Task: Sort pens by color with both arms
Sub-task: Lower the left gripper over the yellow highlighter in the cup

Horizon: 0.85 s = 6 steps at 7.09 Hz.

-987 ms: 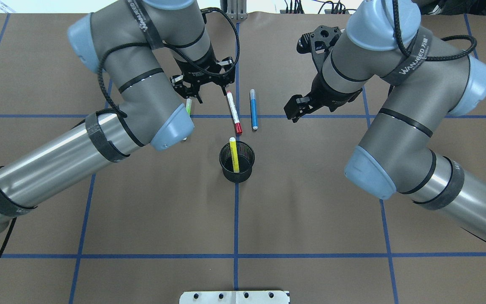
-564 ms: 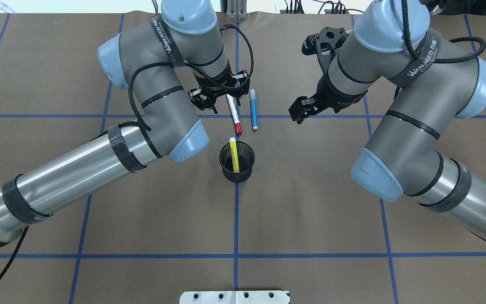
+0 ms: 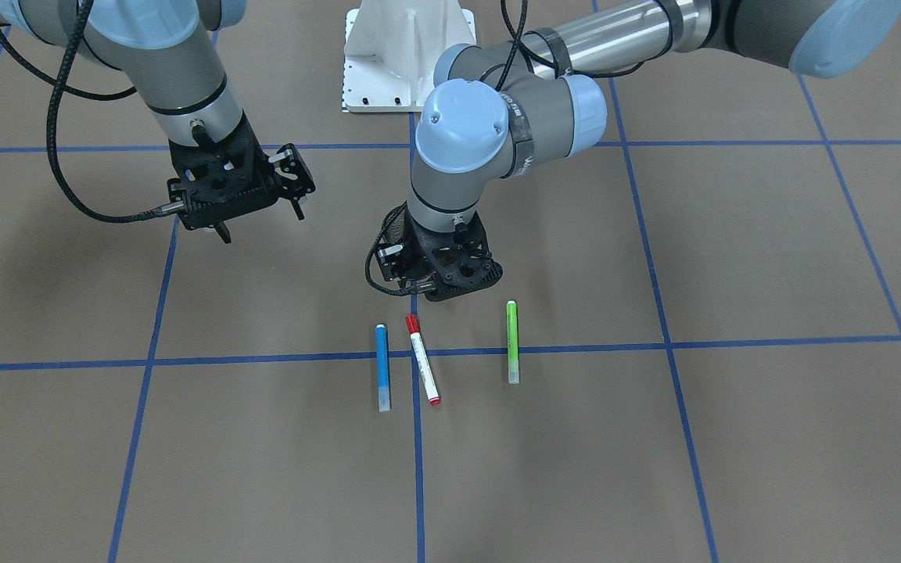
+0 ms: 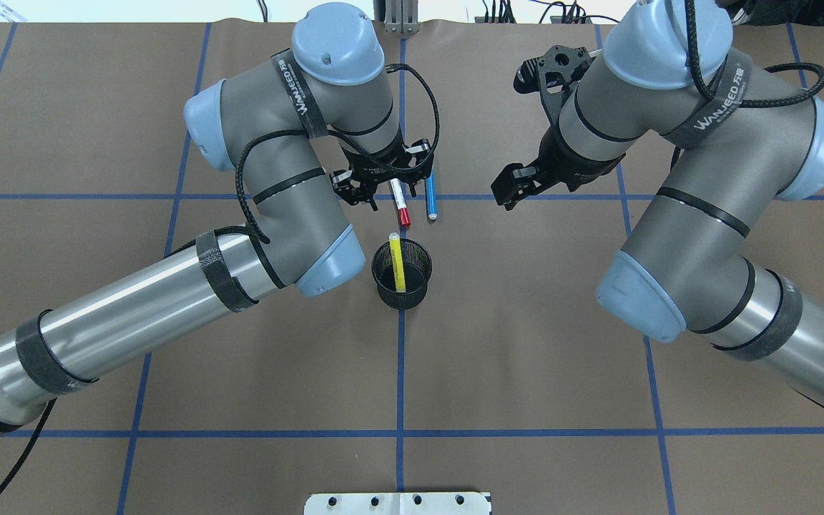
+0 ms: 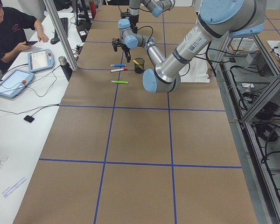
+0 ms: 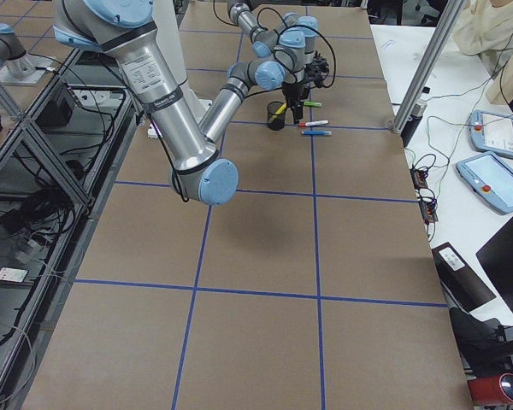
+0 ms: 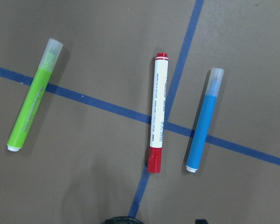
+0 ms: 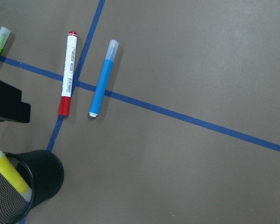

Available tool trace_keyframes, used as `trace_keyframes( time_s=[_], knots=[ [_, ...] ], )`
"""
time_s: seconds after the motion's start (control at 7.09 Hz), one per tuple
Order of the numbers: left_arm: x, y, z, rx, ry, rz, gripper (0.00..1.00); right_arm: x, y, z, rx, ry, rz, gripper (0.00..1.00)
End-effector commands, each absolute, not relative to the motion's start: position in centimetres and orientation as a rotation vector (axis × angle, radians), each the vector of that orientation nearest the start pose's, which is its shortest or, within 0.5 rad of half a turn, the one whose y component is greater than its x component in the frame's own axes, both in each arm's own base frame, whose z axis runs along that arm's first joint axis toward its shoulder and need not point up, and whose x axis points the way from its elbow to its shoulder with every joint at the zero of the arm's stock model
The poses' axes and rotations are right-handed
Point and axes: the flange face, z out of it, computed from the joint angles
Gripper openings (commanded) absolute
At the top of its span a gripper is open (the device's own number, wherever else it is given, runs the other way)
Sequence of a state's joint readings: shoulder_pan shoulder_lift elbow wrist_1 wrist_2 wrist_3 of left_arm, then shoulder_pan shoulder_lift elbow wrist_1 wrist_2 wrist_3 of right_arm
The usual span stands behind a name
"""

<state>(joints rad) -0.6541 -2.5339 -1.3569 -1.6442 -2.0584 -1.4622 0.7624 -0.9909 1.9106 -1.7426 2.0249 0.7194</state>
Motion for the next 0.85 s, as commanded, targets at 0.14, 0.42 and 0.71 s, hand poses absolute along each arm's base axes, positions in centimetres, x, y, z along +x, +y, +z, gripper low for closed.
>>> trace_keyframes(
  time_s=[0.14,0.42,0.71],
  knots=[
    [56.1,-52.4,12.2,-0.148,0.892,-0.305,0.65,-37.8,-48.2,20.5,0.228,-0.82,-0.255,0.99],
    [56.1,-51.7,11.9,-0.155,0.882,-0.3,0.6,-37.7,-48.3,20.5,0.228,-0.82,-0.254,0.99],
    [56.3,-51.5,12.7,-0.16,0.872,-0.301,0.57,-37.7,-48.3,20.5,0.228,-0.82,-0.254,0.99]
  ],
)
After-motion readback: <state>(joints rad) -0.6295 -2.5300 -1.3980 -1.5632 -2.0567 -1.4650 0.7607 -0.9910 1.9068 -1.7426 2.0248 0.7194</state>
